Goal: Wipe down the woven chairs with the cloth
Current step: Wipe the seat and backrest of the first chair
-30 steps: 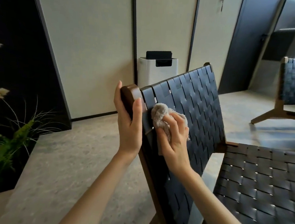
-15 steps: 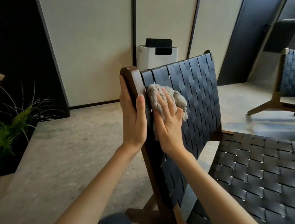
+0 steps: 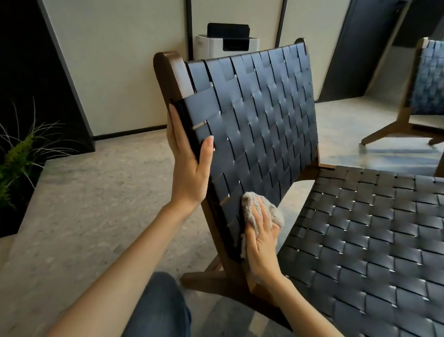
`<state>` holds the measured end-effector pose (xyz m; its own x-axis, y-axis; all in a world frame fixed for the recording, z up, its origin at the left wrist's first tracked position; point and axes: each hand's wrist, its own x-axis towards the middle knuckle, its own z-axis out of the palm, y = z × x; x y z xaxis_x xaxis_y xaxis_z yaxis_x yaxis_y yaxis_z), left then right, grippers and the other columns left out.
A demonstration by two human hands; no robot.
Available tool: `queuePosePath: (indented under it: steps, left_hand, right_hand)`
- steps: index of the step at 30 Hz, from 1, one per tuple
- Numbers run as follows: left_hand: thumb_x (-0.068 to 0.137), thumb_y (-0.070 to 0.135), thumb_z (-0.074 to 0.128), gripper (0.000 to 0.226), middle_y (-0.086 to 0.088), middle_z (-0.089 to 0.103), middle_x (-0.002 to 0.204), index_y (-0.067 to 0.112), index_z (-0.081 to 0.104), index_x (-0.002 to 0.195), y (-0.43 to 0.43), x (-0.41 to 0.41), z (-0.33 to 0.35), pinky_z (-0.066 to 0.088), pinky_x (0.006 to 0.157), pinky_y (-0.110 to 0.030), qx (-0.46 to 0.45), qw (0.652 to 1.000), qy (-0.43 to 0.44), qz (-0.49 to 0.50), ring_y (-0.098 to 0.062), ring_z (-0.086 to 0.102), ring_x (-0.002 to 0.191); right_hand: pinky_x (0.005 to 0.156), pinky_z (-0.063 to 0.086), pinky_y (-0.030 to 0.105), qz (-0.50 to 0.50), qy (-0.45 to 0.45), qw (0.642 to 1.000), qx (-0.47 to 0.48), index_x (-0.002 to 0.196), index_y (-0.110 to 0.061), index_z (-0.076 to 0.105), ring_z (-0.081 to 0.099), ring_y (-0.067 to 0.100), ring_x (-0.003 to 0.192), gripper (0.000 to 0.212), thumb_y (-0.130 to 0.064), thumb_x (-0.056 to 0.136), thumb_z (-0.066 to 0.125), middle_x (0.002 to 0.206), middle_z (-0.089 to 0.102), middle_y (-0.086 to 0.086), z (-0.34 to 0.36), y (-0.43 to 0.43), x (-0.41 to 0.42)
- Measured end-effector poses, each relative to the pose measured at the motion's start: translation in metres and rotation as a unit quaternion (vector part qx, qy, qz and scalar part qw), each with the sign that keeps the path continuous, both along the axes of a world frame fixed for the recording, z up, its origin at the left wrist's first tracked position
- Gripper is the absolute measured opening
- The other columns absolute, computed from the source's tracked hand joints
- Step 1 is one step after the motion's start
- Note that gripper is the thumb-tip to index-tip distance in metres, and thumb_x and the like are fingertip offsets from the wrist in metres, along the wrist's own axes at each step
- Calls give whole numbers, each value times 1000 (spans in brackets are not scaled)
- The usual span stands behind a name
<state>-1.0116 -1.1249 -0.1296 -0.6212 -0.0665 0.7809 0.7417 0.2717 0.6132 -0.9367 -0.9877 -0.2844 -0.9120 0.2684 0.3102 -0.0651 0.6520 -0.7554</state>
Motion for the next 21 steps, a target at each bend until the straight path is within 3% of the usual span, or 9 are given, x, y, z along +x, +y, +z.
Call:
queuePosePath:
  steps: [3,6,10,13,15,18,21]
  left_hand:
    - [98,8,46,66,-29,7,152,-9,5,146,2,4,1,14,95,8,5,1000,13,6,29,6,125]
    - [100,17,43,66,-21,4,155,-1,2,149,-2,5,3,12,98,7,-2,1000,-16,-16,24,4,130]
    - [102,28,28,55,3,0,159,22,1,150,-13,3,7,2,112,-7,-11,998,-54,-42,1,-1,143]
    - [103,22,29,50,5,0,158,30,5,147,-24,1,21,7,111,-5,-14,998,-41,-36,2,1,142]
    - [103,17,33,51,3,-3,159,28,10,148,-34,-1,29,13,115,-15,-29,998,-39,-40,1,0,143]
    - [102,11,37,54,4,-4,159,21,12,150,-48,-3,34,24,117,-44,-55,997,-41,-46,-5,0,145]
    - [102,11,37,55,5,-2,158,20,12,150,-59,-6,33,24,117,-43,-70,995,-43,-58,-5,0,145]
  right_hand:
    - [120,6,46,6,20,999,-26,137,-50,12,11,20,146,40,-33,103,24,159,15,-1,-10,6,14]
    - [106,39,33,-4,74,991,-113,140,-39,33,39,-5,121,40,-20,104,33,143,38,6,16,8,19]
    - [97,30,21,-23,201,976,-81,144,-31,37,38,13,111,42,-30,102,33,137,43,-7,101,-7,-10]
    - [99,32,33,27,263,962,-63,141,-46,28,34,12,112,41,-36,102,33,142,38,-10,186,-35,-40]
    - [106,28,43,58,288,956,2,144,-42,28,30,8,123,43,-34,102,36,147,35,-8,229,-55,-60]
    - [115,11,40,92,265,958,66,147,-37,26,18,13,141,49,-37,99,33,157,24,-2,244,-78,-83]
    - [102,17,29,56,263,962,41,144,-40,26,23,12,125,47,-35,97,30,154,26,0,221,-79,-83]
